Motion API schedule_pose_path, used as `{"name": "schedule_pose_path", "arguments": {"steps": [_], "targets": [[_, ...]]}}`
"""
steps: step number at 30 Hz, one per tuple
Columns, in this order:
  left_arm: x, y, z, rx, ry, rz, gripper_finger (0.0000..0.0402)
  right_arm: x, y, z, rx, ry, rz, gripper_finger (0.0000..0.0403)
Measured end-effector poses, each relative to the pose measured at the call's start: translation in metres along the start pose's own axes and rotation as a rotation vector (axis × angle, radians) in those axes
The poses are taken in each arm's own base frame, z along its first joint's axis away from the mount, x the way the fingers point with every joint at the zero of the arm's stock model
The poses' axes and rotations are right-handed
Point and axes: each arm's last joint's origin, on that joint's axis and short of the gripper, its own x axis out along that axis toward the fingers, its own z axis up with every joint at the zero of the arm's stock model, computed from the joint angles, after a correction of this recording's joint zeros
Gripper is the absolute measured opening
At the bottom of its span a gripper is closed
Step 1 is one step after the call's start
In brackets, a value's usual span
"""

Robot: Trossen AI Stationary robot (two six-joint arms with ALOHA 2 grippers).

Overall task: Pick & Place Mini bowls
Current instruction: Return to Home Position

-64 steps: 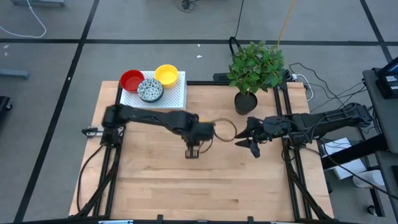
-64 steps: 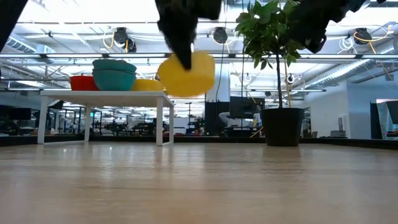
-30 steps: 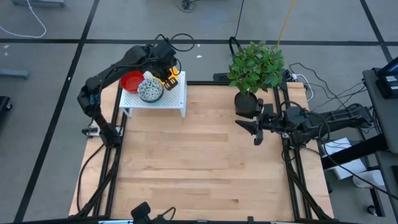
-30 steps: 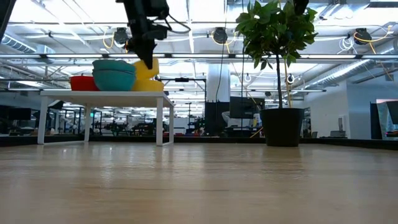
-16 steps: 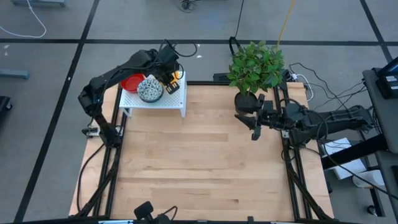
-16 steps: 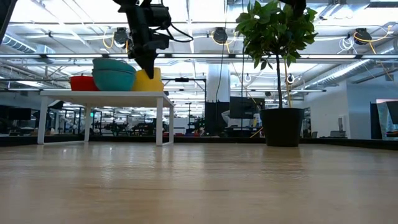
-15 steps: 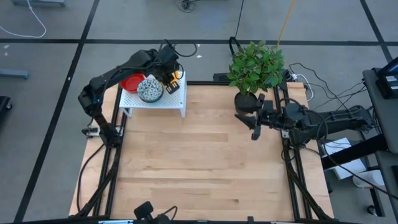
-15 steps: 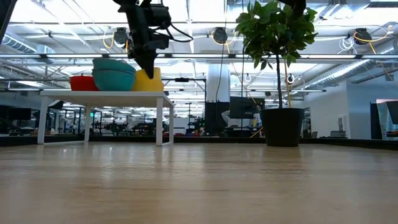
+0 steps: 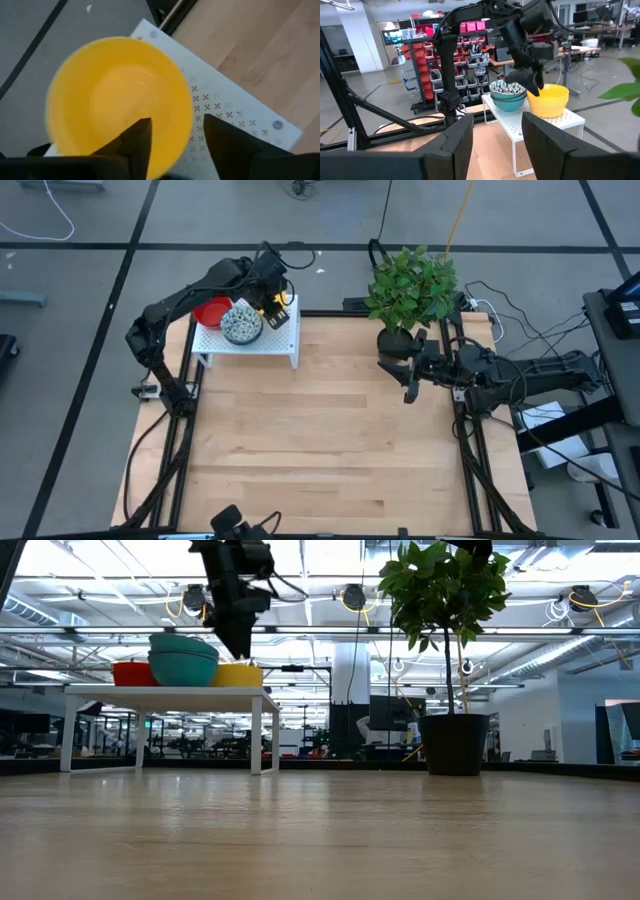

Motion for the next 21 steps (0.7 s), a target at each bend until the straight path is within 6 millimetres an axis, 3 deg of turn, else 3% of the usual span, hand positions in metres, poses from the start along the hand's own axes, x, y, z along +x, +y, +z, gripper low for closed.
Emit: {"name": "schedule_pose_path", "arguments": {"steps": [5,10,18,21], "targets": [[-0.039,0.0,0.003,-0.005,-0.082,-0.002,0.0213,-0.01,-0.005,0.004,-0.025,-0.006,-0.012,0.0155],[-0.091,-0.004,-0.007,0.013,-0.192,-0.016,0.022,-0.028,-0.014,0.002,-0.069,0.072,-0.04,0.0155],[-0.182,-0.005,-0.067,-0.033,-0.417,-0.061,0.0202,-0.056,-0.022,0.005,-0.073,0.087,-0.042,0.0155],[-0.211,-0.002,-0.093,-0.074,-0.514,-0.085,0.0193,-0.061,-0.025,-0.005,-0.064,0.062,-0.046,0.0155]]}}
